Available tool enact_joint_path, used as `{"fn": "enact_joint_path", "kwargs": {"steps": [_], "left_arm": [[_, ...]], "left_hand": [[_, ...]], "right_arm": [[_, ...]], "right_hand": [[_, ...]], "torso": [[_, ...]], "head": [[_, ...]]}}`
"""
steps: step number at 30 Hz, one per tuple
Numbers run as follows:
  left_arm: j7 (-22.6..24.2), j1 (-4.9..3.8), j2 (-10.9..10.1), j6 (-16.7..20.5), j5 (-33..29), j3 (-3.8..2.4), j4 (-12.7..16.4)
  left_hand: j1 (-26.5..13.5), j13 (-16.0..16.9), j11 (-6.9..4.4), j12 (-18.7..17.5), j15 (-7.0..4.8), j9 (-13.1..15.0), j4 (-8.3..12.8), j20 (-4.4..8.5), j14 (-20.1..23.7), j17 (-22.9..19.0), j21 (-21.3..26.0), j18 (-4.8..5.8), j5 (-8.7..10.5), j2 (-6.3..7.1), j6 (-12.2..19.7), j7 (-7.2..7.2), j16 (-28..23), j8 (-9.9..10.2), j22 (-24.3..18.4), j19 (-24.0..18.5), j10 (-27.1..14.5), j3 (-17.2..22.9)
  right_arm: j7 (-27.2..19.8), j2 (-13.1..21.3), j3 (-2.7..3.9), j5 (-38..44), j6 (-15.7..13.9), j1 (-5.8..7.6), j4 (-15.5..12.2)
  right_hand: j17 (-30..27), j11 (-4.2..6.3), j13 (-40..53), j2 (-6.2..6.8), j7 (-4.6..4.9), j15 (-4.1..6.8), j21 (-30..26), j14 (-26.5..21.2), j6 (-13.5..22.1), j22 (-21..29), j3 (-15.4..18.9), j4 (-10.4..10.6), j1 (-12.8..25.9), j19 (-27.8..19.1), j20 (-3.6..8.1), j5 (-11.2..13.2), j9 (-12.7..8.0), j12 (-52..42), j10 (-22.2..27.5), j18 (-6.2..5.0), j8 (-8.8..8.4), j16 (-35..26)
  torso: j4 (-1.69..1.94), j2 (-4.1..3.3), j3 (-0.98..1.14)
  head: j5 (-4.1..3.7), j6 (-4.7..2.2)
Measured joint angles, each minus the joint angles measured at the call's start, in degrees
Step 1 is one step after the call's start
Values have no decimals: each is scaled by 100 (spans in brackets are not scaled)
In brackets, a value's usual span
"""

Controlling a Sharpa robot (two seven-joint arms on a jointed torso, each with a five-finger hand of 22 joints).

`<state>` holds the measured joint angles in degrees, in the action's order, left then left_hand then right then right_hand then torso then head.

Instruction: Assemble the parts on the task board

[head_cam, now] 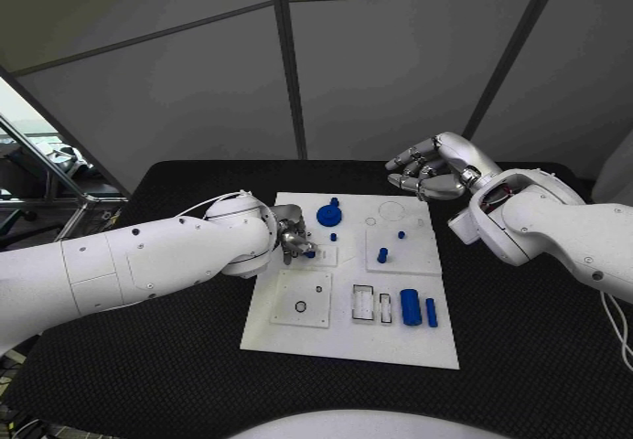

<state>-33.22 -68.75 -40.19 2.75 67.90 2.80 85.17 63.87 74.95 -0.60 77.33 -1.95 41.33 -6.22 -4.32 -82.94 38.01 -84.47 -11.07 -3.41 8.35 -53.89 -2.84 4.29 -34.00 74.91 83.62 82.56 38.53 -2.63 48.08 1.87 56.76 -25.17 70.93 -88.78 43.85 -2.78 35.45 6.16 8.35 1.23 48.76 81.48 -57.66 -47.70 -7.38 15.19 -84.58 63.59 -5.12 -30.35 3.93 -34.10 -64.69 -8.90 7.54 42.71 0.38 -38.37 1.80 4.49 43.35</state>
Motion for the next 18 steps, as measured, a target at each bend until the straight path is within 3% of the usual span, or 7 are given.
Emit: {"fn": "enact_joint_path", "kwargs": {"steps": [6,18], "left_arm": [[-12,8,22,0,8,7,-9],[-25,19,71,-5,8,13,-47]], "left_hand": [[-191,-1,-1,29,0,-39,-176,21,0,19,-22,0,-10,-54,-122,40,0,0,0,21,0,-593],[-212,-1,-1,29,0,-42,-223,21,0,24,-44,1,-10,-75,-121,40,1,0,0,21,0,-717]], "right_arm": [[1,-6,0,-1,0,0,9],[1,-20,0,-2,1,0,18]], "right_hand": [[0,0,0,0,0,0,0,0,0,0,0,0,0,0,0,-26,0,0,0,0,0,0],[-1,0,-4,0,0,0,0,0,0,0,0,0,0,0,0,-26,0,0,0,0,0,0]], "torso": [[0,-1,0],[0,-3,-1]], "head": [[-9,8],[-10,16]]}}
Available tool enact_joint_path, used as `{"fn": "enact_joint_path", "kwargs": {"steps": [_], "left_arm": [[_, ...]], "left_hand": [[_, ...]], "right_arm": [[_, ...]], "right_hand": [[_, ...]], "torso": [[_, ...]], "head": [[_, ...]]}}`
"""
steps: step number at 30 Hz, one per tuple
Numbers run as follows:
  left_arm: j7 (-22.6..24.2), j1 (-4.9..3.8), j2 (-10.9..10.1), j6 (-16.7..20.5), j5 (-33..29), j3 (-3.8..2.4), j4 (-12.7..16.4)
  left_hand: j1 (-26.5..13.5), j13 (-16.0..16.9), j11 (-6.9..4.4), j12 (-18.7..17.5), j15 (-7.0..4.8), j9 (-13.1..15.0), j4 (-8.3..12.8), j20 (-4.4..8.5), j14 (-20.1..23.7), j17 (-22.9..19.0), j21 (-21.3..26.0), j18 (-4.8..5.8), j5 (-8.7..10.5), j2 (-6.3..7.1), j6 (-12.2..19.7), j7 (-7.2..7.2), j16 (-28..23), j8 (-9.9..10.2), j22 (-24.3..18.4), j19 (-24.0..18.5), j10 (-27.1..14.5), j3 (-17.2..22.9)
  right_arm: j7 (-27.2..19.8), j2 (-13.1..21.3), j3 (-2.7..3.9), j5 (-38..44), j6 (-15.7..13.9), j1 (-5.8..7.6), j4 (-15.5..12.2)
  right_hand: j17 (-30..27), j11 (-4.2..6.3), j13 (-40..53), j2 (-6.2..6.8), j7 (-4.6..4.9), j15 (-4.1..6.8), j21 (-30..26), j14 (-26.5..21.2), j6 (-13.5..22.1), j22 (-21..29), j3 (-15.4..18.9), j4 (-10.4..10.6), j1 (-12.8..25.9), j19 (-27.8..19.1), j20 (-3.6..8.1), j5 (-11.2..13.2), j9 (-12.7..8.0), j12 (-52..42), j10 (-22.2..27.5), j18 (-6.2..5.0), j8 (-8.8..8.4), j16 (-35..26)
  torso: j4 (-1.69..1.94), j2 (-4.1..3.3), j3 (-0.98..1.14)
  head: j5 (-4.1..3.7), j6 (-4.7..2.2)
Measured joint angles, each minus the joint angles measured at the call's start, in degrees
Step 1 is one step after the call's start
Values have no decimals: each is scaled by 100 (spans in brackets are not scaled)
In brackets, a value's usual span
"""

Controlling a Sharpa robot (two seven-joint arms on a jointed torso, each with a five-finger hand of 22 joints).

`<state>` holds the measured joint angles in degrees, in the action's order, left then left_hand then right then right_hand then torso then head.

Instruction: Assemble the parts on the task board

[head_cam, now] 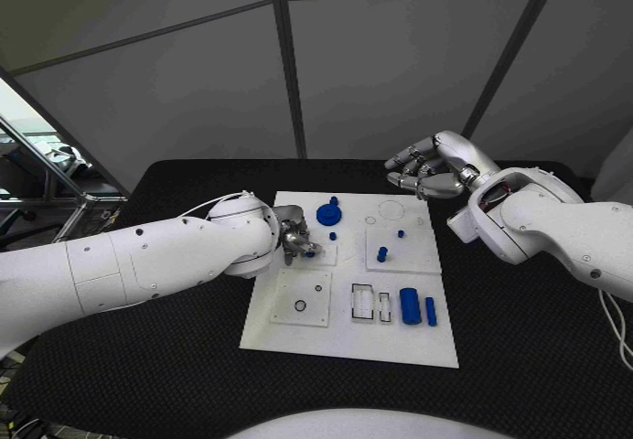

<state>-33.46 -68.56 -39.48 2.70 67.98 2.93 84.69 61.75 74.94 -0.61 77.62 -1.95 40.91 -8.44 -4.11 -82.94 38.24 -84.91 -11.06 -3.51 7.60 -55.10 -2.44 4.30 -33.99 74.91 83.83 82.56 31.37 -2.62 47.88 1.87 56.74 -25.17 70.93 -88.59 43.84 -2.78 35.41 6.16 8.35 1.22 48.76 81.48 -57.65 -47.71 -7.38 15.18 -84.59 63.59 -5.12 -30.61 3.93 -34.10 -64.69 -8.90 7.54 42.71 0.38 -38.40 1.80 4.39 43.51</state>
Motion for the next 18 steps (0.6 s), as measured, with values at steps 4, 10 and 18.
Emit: {"fn": "enact_joint_path", "kwargs": {"steps": [4,10,18], "left_arm": [[-7,0,17,-1,0,0,-15],[-12,1,27,-1,0,3,-53],[-22,7,17,0,0,6,-77]], "left_hand": [[0,0,0,0,0,1,-28,0,0,0,0,0,0,0,-20,-20,2,0,0,0,0,-60],[-94,-1,0,0,0,1,-150,0,0,7,0,0,0,-54,-20,-20,3,0,0,0,0,-280],[-296,-1,2,0,0,2,-432,0,0,16,-22,-1,0,-24,-40,-41,-14,0,0,0,39,-909]], "right_arm": [[0,-3,0,0,1,0,3],[0,-6,0,0,3,0,9],[1,-5,0,-1,7,0,13]], "right_hand": [[0,0,0,0,0,0,0,0,0,0,0,0,0,0,0,0,0,0,0,0,0,0],[-1,0,1,0,0,0,0,0,0,7,-17,17,0,0,0,0,0,0,0,0,0,0],[-1,0,1,24,0,0,0,0,0,7,-17,16,24,0,0,-23,0,0,0,0,0,-24]], "torso": [[0,-1,0],[0,-1,1],[0,2,1]], "head": [[-9,5],[-10,2],[-20,-7]]}}
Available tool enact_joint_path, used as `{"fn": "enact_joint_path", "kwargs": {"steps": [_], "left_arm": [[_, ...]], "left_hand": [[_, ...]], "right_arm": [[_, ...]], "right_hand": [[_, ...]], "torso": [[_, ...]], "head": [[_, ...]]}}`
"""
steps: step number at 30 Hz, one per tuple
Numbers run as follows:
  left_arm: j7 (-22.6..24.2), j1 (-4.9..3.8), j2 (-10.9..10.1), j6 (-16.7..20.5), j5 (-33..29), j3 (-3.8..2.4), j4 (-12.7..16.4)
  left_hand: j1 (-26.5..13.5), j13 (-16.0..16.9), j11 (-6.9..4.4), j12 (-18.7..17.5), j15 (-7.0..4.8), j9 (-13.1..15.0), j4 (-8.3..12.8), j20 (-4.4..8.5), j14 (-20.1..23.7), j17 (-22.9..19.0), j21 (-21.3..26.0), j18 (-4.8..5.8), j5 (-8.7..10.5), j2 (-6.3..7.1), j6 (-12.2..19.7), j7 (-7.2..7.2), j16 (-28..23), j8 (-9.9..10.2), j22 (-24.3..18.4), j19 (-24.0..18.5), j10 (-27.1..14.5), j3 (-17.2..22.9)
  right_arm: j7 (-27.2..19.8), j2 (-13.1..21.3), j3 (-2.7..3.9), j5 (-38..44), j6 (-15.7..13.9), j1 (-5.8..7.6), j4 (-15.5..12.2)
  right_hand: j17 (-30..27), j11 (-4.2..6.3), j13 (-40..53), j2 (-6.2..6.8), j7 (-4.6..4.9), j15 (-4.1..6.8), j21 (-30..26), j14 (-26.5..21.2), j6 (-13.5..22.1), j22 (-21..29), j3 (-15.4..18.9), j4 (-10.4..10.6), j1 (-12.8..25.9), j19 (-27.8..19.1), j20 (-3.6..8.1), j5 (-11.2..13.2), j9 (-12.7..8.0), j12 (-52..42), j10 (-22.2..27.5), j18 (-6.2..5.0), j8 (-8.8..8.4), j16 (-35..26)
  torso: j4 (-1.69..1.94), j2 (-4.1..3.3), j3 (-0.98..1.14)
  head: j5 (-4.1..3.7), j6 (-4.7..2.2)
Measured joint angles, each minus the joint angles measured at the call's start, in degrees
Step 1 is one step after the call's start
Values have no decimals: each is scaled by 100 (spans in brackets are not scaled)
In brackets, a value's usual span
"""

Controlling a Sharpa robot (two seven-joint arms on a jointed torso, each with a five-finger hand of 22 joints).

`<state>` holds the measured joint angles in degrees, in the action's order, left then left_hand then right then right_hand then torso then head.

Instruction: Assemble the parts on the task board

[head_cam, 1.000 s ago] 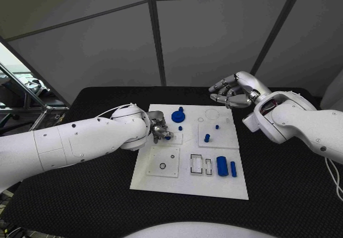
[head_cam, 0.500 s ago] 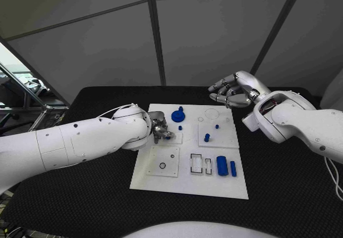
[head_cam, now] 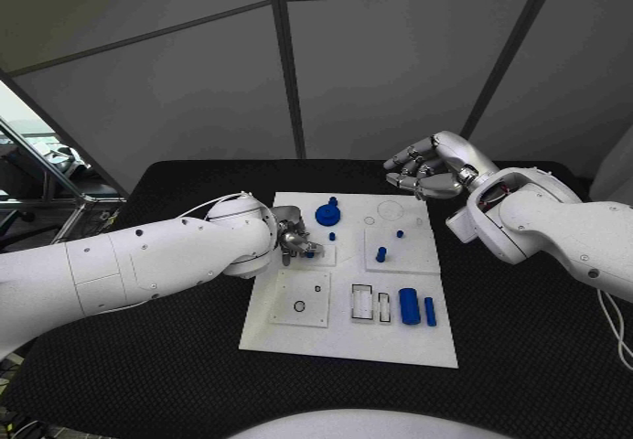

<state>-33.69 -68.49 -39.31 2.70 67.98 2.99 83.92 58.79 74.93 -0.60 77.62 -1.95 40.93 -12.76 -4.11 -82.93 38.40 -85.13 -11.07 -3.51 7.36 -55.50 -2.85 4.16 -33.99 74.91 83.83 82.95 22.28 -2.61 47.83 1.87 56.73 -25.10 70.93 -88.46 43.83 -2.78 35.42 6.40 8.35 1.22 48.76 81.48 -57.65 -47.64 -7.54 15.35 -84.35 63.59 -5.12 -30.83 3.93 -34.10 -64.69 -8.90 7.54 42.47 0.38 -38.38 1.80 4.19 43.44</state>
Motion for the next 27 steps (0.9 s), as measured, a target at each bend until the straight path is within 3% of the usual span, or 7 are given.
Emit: {"fn": "enact_joint_path", "kwargs": {"steps": [6,13,14,17,20,23,27], "left_arm": [[-3,6,-33,0,0,-9,18],[-3,10,-57,1,-33,-112,41],[-3,10,-61,2,-44,-131,46],[-3,9,-72,4,-69,-176,55],[-3,9,-89,5,-93,-247,74],[-1,9,-136,3,-139,-365,116],[5,1,-261,-60,-262,-561,189]], "left_hand": [[-13,0,-1,0,0,0,-173,0,0,11,0,0,0,-13,0,0,-3,22,0,0,1,-427],[14,-1,-1,0,0,10,-297,0,0,16,0,-1,0,-35,0,0,-3,22,0,0,1,-826],[44,-1,-1,0,0,11,-318,0,0,18,1,0,0,-6,0,0,-3,22,0,0,1,-888],[72,-1,0,0,0,17,-370,0,0,18,23,0,0,-36,0,0,-3,22,0,0,1,-1051],[72,-6,0,-28,0,17,-391,0,0,17,23,0,0,-36,0,0,-3,22,0,0,0,-1102],[142,-50,43,-70,0,17,-366,0,0,17,98,0,0,-106,3,-3,-3,53,0,0,-43,-1221],[547,-614,120,-603,22,-45,-314,-43,22,17,563,1,0,-189,287,-140,-3,240,0,-193,-462,-1427]], "right_arm": [[1,4,0,0,6,0,2],[2,-3,0,0,7,0,20],[3,-7,0,0,7,0,28],[3,-13,0,-1,7,-1,37],[4,-14,-1,-1,6,-1,46],[3,-16,-1,-1,4,-1,59],[-3,-21,-1,-1,-1,-1,116]], "right_hand": [[0,0,0,0,0,0,-35,0,0,9,0,0,0,0,0,0,0,0,0,0,0,0],[-360,-70,-71,60,27,-27,-415,-80,103,344,-41,41,60,-182,-11,0,0,59,119,-8,-45,-481],[-433,-71,-88,60,34,-36,-506,-120,110,422,-47,47,60,-238,-12,0,0,83,135,-94,-45,-586],[-488,-71,-115,60,34,-40,-617,-124,110,518,-56,56,60,-279,-29,0,0,84,135,-94,-45,-654],[-489,-71,-123,83,34,-40,-618,-124,110,534,-56,56,83,-279,-29,0,0,84,135,-93,-44,-674],[-492,-94,-148,83,51,-53,-648,-137,126,544,-64,64,83,-279,-29,0,0,127,165,-92,-44,-709],[-511,-134,-235,122,77,-92,-750,-278,192,587,-98,61,122,-361,-69,0,0,217,342,-92,-44,-820]], "torso": [[0,2,-3],[0,3,-4],[-1,3,-4],[0,3,-5],[0,3,-5],[-1,3,-5],[0,4,-4]], "head": [[-9,-16],[-29,-30],[-30,-31],[-30,-35],[-30,-39],[-34,-43],[-46,-49]]}}
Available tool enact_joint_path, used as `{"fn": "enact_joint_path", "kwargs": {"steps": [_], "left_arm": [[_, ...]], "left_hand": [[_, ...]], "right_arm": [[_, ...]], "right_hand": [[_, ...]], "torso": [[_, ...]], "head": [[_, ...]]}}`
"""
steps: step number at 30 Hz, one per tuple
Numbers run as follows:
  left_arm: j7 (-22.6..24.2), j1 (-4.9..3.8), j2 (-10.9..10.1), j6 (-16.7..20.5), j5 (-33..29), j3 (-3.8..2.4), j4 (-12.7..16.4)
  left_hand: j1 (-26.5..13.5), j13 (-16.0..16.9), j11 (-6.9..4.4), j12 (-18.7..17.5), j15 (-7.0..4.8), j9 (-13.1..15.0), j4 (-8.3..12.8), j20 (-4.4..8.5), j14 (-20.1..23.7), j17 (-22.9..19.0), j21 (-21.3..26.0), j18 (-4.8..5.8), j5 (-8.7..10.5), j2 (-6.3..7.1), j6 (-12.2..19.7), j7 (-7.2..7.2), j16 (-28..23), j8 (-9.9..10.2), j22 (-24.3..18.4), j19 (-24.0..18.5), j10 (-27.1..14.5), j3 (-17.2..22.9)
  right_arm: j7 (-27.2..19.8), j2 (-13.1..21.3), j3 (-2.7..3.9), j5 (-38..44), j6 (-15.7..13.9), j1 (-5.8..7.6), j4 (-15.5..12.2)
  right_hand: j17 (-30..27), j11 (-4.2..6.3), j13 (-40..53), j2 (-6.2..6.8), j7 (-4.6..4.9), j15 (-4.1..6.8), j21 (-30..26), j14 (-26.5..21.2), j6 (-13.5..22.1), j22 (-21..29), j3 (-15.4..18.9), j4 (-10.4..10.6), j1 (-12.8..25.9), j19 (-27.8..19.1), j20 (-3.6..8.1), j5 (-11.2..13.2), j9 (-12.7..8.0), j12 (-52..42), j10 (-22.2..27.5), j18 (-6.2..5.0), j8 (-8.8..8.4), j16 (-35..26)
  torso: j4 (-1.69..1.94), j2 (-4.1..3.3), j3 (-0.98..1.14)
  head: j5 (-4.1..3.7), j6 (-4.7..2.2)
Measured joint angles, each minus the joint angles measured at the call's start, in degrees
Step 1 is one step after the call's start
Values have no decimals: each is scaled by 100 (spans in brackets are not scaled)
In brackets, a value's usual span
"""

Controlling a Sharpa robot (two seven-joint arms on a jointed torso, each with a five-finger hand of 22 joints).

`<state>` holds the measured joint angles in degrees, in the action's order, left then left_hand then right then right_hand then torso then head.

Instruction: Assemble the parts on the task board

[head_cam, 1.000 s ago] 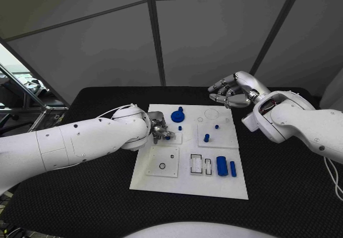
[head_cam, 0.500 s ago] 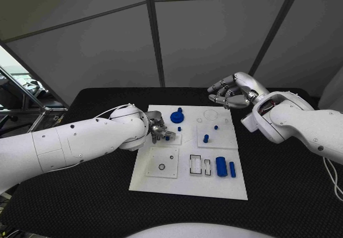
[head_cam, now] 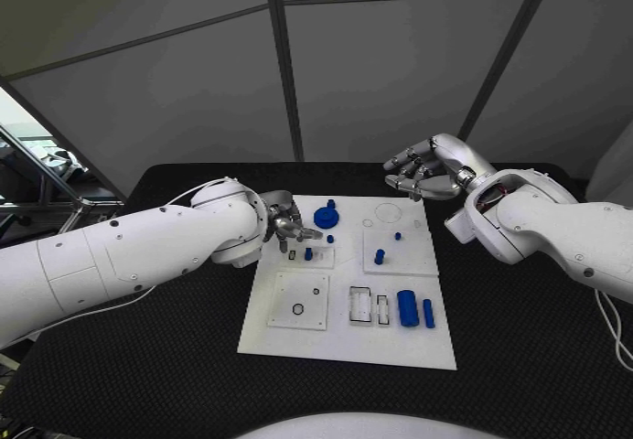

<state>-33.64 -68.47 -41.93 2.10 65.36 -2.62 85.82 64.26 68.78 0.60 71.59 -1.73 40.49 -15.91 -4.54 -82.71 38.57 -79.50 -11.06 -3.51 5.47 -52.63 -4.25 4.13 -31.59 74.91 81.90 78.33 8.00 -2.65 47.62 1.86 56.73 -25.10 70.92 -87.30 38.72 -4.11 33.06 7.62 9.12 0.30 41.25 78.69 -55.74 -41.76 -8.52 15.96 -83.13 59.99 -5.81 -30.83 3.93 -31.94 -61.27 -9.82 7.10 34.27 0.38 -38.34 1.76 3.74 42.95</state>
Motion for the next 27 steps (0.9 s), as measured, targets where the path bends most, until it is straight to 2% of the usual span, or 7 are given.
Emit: {"fn": "enact_joint_path", "kwargs": {"steps": [3,7,15,22,24,26,27], "left_arm": [[4,-74,-107,-148,-158,-86,25],[75,-322,-210,-388,-489,-163,-52],[285,-570,-147,-933,-1031,-178,-529],[472,-693,23,-1135,-1207,-1,-1047],[545,-722,113,-1133,-1206,97,-1201],[609,-738,190,-1122,-1172,168,-1304],[648,-745,238,-1109,-1136,213,-1362]], "left_hand": [[439,-1120,144,-1098,127,-139,111,-71,172,-24,681,-2,0,-113,313,-168,-23,207,-281,-502,-928,-31],[1156,-2709,372,-2994,249,-426,285,-225,171,26,3323,-3,0,-403,902,-388,331,476,-2456,-2393,-2611,228],[1594,-4676,620,-4818,635,-1418,302,-582,1532,-675,5613,-5,0,-386,1238,-569,-37,887,-4345,-2746,-2950,599],[1363,-4954,396,-4416,294,-1756,138,-297,221,-583,5383,-6,-1,-292,504,-412,670,528,-4489,-1494,-1595,367],[1200,-4573,285,-3800,125,-1598,48,-120,-67,675,4474,0,-28,-340,398,-255,2264,185,-3725,-1052,-1394,192],[999,-3877,165,-2817,58,-1297,-36,-6,-134,2927,2637,0,-16,-496,521,-104,4466,-336,-2016,-576,-1554,-65],[921,-3574,145,-2392,50,-1172,-43,32,-134,3344,1957,-3,-16,-572,596,-97,5597,-562,-1374,-443,-1671,-202]], "right_arm": [[-4,0,0,0,-2,0,49],[-7,1,0,0,-4,0,101],[-6,-13,0,0,-4,0,142],[2,0,-1,-1,-3,0,144],[4,-1,-1,-1,-3,0,144],[7,-5,-1,-1,-2,0,142],[8,-8,-1,-1,-2,1,138]], "right_hand": [[0,-8,-17,6,0,0,0,0,0,4,0,0,6,0,0,0,4,0,8,0,0,0],[0,-8,-17,6,0,0,-23,0,0,9,-16,-16,6,-21,-21,0,5,0,8,1,0,0],[1,-8,-31,6,0,0,-23,0,0,15,-25,-25,6,-20,-21,0,13,0,7,1,22,0],[1,-8,-31,6,0,0,-23,0,0,15,-31,-31,6,-20,-21,1,14,0,7,2,22,0],[1,-8,-31,6,0,0,-23,1,0,15,-31,-31,6,-20,-21,3,14,0,7,2,22,0],[1,-8,-31,6,0,0,-22,0,-1,15,-31,-31,6,-20,-21,3,14,0,7,2,22,0],[1,-8,-30,6,0,0,-23,1,-1,15,-30,-31,6,-20,-21,3,14,0,7,2,22,0]], "torso": [[0,1,1],[2,3,5],[0,-7,4],[-7,-12,4],[-1,-13,3],[1,-15,2],[2,-16,1]], "head": [[-8,-9],[-12,-25],[4,-49],[-2,-51],[4,-44],[13,-42],[15,-41]]}}
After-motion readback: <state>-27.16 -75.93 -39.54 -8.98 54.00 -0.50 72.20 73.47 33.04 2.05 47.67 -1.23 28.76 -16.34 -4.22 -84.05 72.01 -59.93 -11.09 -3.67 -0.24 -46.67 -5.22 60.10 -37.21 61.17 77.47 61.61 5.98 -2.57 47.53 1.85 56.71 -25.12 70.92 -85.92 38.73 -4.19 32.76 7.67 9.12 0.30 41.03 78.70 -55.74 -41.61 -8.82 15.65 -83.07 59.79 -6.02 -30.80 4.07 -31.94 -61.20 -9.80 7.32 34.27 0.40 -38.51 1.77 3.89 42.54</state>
